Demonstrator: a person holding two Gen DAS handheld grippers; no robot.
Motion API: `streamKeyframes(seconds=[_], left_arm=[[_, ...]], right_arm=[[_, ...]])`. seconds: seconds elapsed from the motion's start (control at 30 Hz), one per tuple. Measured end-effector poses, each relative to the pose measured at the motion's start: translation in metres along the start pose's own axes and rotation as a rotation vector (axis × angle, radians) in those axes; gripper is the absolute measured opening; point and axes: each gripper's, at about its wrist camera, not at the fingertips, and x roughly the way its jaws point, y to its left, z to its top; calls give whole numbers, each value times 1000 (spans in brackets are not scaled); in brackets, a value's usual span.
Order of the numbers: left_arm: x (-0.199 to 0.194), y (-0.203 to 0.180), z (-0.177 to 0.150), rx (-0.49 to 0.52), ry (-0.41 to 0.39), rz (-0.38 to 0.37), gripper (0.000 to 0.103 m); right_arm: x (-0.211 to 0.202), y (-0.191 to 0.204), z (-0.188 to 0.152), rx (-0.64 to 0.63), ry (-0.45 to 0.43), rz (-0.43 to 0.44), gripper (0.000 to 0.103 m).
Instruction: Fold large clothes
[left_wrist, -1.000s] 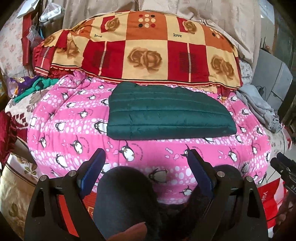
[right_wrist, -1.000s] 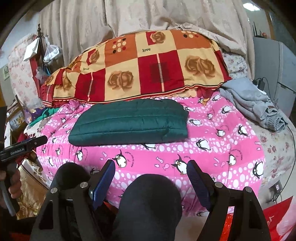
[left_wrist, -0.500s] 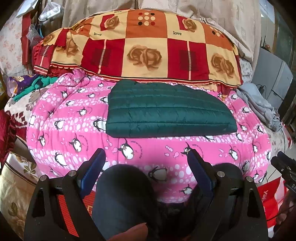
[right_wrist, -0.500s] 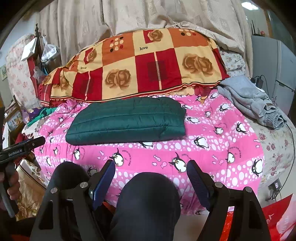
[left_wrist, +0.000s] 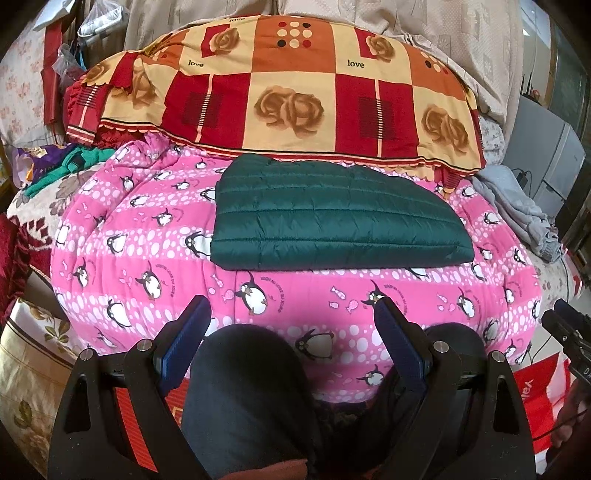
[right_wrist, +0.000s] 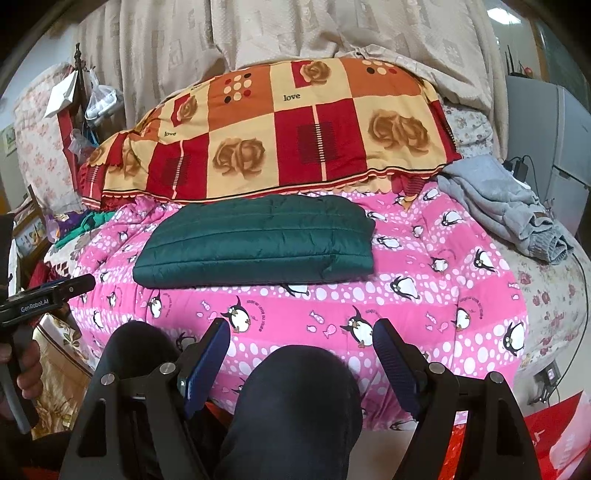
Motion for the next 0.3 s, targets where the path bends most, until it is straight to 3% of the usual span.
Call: streamKeyframes(seconds=[0.3], left_arm=[[-1, 0, -4, 1, -14, -21, 90]], right_arm=[[1, 4, 1, -5, 1, 0, 77]])
